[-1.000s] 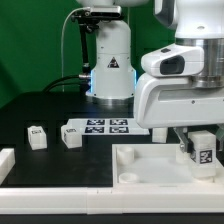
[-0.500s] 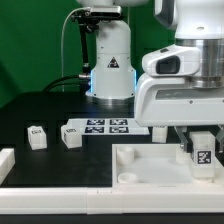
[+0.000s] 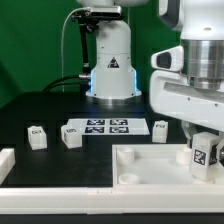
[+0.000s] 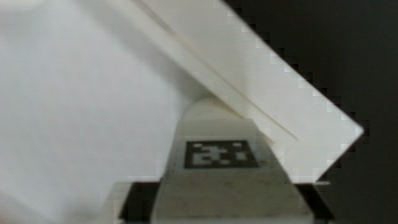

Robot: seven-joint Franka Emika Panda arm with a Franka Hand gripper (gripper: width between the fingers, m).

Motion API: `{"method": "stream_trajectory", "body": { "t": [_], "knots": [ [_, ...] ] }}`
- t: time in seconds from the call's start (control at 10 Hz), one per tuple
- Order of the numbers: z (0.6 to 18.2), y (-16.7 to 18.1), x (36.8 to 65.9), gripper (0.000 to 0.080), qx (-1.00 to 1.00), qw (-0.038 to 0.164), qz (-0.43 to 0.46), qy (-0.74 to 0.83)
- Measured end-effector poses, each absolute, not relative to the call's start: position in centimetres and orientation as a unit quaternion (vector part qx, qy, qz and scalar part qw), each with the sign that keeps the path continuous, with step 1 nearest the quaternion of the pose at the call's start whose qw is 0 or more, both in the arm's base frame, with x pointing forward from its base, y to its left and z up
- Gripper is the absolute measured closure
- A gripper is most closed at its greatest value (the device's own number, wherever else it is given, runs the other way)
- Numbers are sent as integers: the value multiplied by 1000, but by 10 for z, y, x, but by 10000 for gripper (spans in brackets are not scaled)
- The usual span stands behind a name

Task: Assemble one leg

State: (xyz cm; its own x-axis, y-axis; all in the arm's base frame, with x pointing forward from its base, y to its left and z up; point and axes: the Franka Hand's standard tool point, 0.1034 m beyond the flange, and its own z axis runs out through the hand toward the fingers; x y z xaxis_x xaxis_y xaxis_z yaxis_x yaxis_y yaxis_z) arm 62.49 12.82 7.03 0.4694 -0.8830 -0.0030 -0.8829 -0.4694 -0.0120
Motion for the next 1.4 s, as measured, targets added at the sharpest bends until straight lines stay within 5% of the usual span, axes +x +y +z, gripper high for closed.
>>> {"method": "stream_trajectory", "body": {
  "t": [0.5, 0.7, 0.8, 1.4],
  "knots": [
    [70, 130, 625, 507, -816, 11, -4, 577],
    [67, 133, 622, 196, -870, 13, -8, 493],
    [67, 136, 620, 164, -901, 12, -10, 434],
    [66, 129, 618, 150, -997, 3, -15, 79]
  ]
}}
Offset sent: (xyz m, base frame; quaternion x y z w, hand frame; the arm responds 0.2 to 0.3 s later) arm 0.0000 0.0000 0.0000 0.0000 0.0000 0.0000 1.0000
